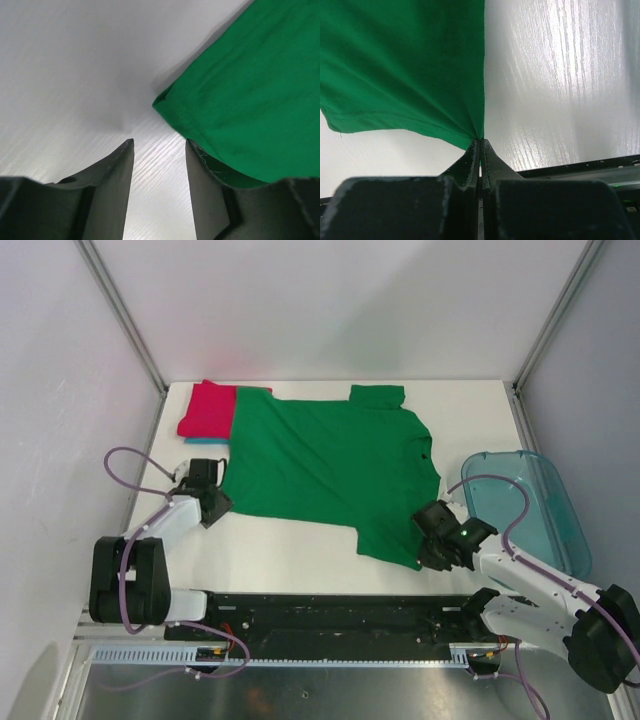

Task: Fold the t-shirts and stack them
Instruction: Grap the side of the flattened tshirt closest away from the robot with both arms

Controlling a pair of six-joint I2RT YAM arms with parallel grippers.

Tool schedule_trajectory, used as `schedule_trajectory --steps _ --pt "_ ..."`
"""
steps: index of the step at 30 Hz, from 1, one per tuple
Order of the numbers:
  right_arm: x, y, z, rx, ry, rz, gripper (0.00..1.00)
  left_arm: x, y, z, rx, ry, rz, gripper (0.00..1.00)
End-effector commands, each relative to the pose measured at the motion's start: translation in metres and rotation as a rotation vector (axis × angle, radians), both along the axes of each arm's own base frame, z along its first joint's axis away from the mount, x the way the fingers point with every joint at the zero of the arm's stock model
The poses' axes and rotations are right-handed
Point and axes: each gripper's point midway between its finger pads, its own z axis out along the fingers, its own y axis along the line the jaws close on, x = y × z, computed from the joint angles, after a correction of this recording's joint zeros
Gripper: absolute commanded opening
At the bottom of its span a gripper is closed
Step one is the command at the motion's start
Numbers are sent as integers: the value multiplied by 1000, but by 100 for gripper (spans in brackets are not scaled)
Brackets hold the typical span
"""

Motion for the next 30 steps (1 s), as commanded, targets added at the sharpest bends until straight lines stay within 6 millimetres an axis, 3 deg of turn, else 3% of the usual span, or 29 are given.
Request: schedule_trajectory --steps 1,8,15,23,30 --pt "-1 -4 -2 -13 10 10 0 36 12 23 42 -106 52 49" --pt "1 -5 -2 -5 14 11 0 47 17 20 71 -90 57 47" --pt "0 -5 -2 0 20 11 0 41 20 6 92 -42 72 42" --pt "-1 -6 -2 0 24 9 0 36 23 4 112 -35 89 45" --pt "-2 -5 -1 8 23 3 0 40 18 -7 85 -3 82 38"
